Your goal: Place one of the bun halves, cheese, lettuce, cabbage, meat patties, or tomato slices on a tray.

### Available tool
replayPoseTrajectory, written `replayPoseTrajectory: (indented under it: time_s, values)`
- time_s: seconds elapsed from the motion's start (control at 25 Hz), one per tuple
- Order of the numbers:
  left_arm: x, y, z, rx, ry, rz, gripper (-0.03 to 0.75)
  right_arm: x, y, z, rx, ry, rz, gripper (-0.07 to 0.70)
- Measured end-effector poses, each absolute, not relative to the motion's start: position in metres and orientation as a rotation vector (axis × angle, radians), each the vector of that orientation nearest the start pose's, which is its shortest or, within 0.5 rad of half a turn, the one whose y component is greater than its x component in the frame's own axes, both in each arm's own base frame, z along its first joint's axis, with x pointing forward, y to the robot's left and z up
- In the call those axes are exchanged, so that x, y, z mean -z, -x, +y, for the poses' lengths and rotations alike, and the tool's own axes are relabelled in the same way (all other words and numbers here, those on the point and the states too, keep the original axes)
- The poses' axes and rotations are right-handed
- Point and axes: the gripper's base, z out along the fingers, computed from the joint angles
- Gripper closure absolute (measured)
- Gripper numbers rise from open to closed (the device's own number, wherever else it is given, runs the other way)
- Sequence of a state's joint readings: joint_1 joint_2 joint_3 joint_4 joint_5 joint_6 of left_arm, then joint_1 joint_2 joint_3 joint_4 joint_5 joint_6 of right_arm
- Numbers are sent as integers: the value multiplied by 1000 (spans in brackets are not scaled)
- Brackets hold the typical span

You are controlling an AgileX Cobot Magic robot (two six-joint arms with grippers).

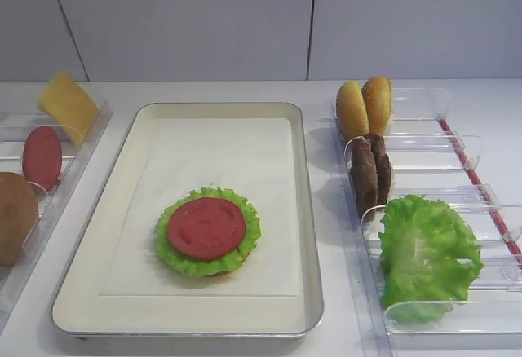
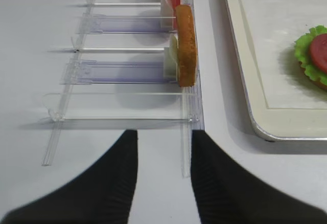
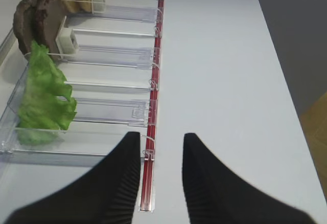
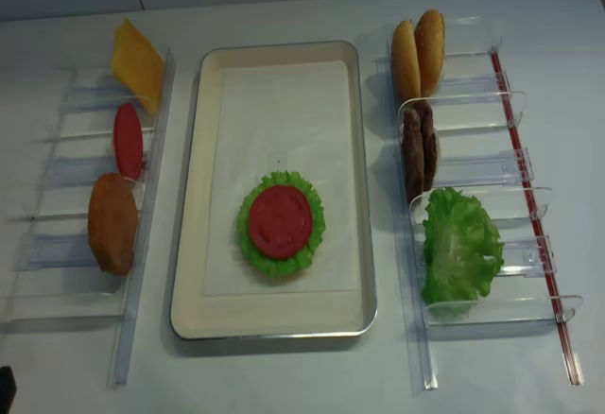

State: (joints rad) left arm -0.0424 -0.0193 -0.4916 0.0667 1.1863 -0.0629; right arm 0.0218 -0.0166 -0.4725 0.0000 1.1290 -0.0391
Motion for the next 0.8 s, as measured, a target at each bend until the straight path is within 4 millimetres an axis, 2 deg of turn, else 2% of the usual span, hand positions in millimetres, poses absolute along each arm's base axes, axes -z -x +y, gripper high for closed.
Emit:
replayPoseTrajectory:
  time_s: [0.8]
  values:
    - [-265,12,6,-20,31,2154,478,-264,7,0,11,67,2122,386]
